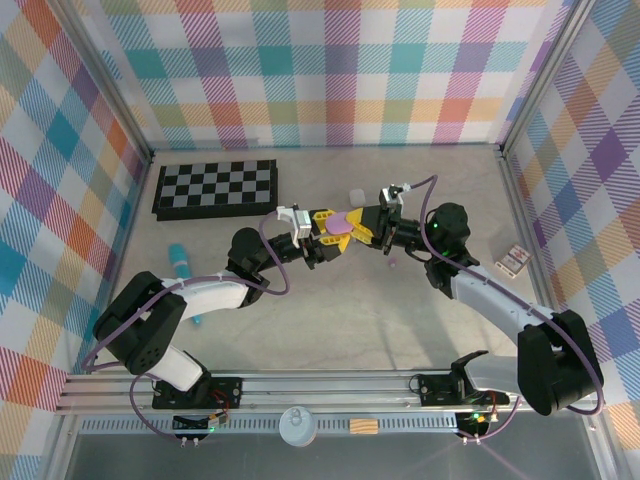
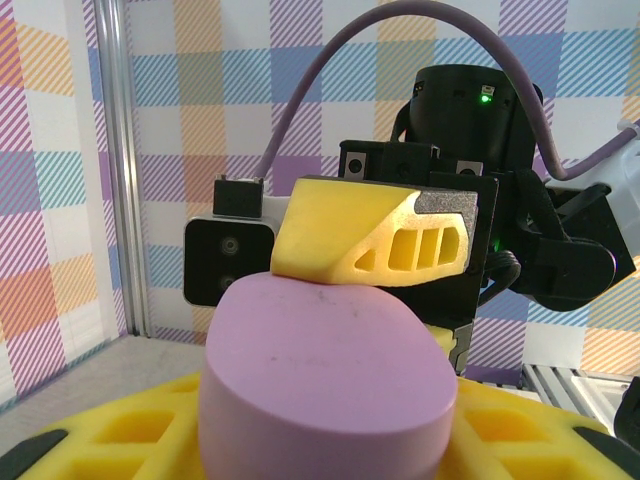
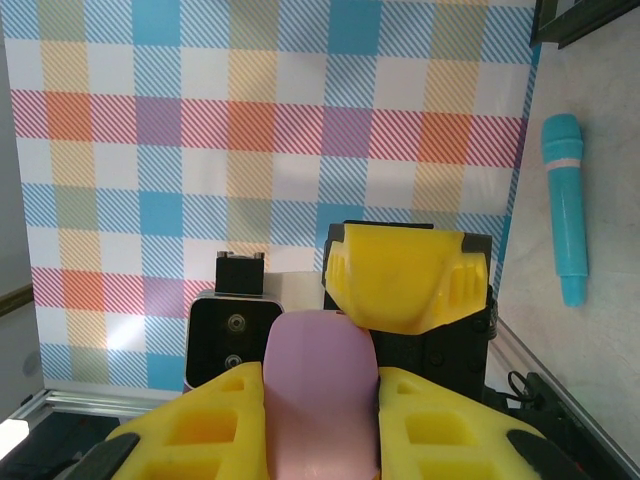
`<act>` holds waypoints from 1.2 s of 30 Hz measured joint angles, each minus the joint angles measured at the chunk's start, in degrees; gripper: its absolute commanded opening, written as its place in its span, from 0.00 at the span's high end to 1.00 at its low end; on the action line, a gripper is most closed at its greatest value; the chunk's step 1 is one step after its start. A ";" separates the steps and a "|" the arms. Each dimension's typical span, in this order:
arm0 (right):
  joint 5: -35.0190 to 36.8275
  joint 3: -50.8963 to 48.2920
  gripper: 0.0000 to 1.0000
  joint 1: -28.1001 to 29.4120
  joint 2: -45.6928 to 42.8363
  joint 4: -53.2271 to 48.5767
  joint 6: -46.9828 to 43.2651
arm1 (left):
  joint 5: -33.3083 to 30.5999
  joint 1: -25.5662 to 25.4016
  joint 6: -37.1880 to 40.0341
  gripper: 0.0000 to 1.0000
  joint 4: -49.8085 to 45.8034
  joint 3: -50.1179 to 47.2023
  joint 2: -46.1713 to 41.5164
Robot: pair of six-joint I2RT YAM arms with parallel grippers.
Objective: Insert the wireless bluetooth earbuds into the charging case
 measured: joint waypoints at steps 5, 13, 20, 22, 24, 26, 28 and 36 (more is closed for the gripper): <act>0.00 0.00 0.96 0.00 0.00 -0.09 -0.17 | 0.02 0.00 -0.02 0.60 -0.04 0.00 0.00; 0.09 0.00 0.82 0.00 -0.59 -1.18 -0.50 | 0.57 0.00 -0.42 0.65 -0.17 0.00 0.00; 1.79 0.57 0.35 0.11 -2.95 -9.42 -5.68 | 1.49 0.00 -0.42 0.67 0.04 0.00 -0.04; 2.89 1.81 0.28 0.11 -4.74 -16.70 -10.19 | 1.49 0.00 -0.44 0.67 0.04 0.00 -0.04; 4.17 3.54 0.22 0.11 -6.82 -23.98 -15.37 | 1.51 0.00 -0.52 0.67 0.04 0.00 -0.09; 5.33 5.75 0.16 0.11 -8.90 -30.95 -21.00 | 1.49 0.00 -0.70 0.67 0.04 -0.04 -0.26; 6.16 8.28 0.12 0.11 -10.34 -37.03 -26.86 | 1.53 0.09 -0.90 0.67 0.07 -0.13 -0.50; 11.82 19.98 0.05 2.14 -11.78 -63.32 -62.03 | 3.43 0.39 -2.16 0.67 0.02 -2.21 -0.81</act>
